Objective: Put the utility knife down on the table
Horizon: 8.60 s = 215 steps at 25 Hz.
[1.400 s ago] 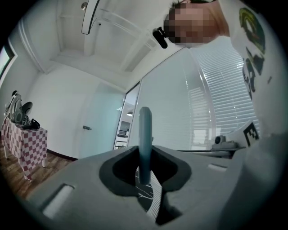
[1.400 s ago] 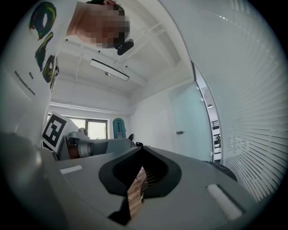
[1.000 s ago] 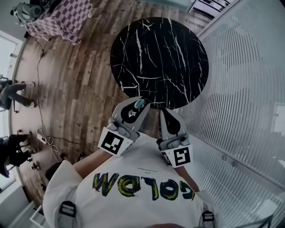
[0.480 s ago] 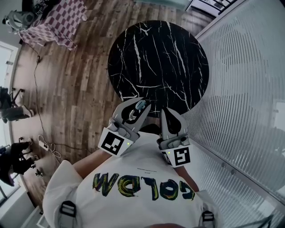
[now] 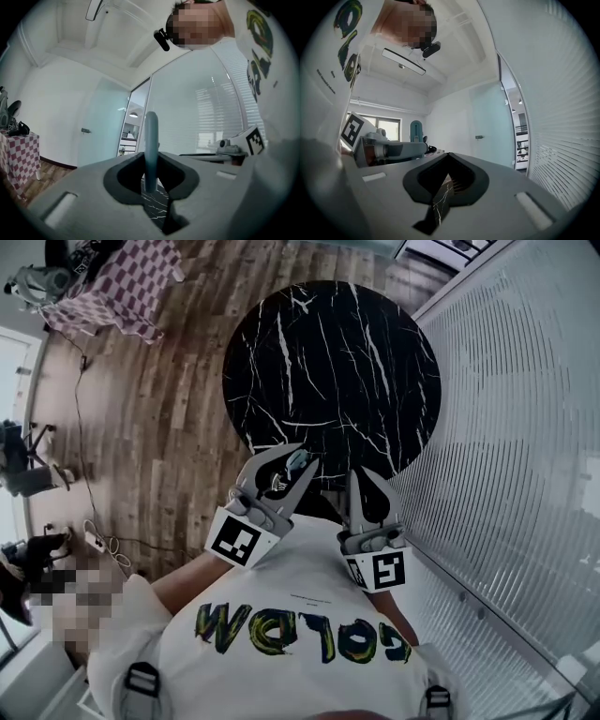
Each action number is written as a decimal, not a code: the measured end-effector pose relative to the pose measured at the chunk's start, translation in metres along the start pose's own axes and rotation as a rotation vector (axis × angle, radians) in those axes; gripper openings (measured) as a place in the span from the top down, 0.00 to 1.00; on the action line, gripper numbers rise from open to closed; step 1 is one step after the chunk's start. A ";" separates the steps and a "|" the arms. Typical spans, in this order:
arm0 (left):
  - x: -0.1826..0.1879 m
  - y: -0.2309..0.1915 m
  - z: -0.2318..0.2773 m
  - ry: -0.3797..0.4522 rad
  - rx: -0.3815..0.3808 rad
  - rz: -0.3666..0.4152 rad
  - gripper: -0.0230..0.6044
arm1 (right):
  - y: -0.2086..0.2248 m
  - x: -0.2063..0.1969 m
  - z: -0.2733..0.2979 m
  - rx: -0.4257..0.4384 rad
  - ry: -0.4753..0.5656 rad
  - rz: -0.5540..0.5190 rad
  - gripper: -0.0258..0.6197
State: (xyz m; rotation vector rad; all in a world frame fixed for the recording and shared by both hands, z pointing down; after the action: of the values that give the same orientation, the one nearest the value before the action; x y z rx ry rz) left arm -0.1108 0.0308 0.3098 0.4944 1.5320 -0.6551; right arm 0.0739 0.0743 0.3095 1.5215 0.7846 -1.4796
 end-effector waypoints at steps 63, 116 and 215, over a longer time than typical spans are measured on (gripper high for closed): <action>-0.303 -0.023 0.116 -1.002 -0.222 0.177 0.84 | 0.117 -0.254 0.076 0.059 -0.633 -0.095 0.96; -0.378 -0.041 0.148 -1.304 -0.353 0.235 0.84 | 0.131 -0.344 0.088 0.112 -0.906 0.016 0.96; 0.068 0.040 0.046 0.080 -0.212 0.046 0.96 | 0.026 0.075 -0.006 0.122 0.044 -0.009 0.96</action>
State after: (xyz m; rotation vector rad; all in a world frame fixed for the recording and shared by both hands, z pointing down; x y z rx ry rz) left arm -0.0546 0.0239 0.2379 0.3972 1.6391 -0.4352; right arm 0.1076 0.0590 0.2386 1.6474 0.7394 -1.5294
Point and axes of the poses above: the fingertips, and each gripper's own axes: z forward along the fingers, y to its right, x out of its top, the point moved 10 cm from there along -z, backward along the fingers, and after that the axes turned 5 degrees about z, right-handed, at the moved point
